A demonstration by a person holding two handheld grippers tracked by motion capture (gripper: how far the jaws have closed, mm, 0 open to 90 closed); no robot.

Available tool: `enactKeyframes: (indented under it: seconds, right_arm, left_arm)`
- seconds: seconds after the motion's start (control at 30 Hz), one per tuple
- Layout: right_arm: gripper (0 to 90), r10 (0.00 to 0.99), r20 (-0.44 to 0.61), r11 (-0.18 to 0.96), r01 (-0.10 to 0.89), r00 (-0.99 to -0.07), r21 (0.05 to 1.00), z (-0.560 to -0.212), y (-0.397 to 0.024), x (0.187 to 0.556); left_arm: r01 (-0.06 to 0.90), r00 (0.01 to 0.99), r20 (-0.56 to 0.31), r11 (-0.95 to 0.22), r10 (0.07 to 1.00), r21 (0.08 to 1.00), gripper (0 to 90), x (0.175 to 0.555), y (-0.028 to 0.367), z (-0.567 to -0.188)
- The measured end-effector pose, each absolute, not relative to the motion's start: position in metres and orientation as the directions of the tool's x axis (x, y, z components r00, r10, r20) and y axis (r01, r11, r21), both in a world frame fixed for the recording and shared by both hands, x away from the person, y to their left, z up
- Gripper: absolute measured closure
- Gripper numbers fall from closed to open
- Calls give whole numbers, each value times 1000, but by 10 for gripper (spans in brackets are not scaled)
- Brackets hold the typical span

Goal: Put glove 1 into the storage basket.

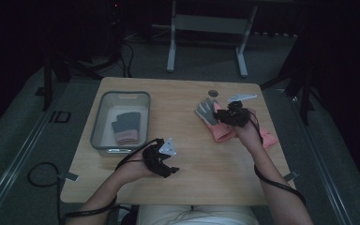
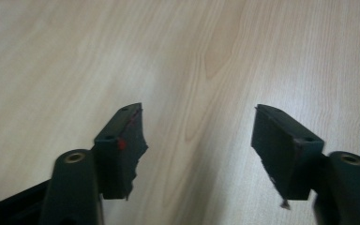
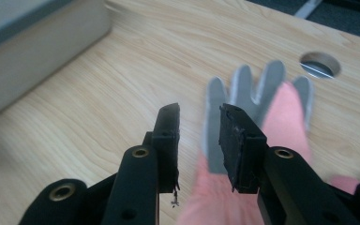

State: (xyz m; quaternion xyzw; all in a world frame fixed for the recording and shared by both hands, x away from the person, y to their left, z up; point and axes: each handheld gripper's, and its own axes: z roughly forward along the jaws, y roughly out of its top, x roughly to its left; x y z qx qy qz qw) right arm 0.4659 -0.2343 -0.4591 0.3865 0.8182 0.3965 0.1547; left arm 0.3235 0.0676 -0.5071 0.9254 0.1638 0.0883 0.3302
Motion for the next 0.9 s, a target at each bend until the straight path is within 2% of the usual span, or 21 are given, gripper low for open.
enactKeyframes:
  seconds: [0.17,0.23,0.33,0.57,0.7,0.73,0.9]
  right_arm:
    - [673,774,48,378,522,-631,764,-467,-244,470]
    - [659,771,57,381,530,-634,758,-472,-245,473]
    - [652,761,61,396,537,-646,745,-479,-242,479]
    - [642,767,31,435,555,-641,709,-488,-232,500]
    - [626,752,-9,484,543,-659,686,-493,-223,509]
    - [605,742,-39,521,539,-669,662,-497,-218,514]
    - [560,735,-131,607,561,-665,563,-514,-207,522]
  left_arm:
    - [307,919,3,-720,395,623,134,321,69,-522]
    - [334,906,-8,-705,423,626,129,319,68,-527]
    - [357,889,-1,-691,458,628,73,316,62,-534]
    - [379,859,-22,-606,512,700,48,310,63,-546]
    - [375,852,1,-612,523,696,55,308,64,-547]
    - [360,855,26,-629,519,689,55,305,66,-549]
    - [407,831,-29,-570,556,714,55,297,70,-548]
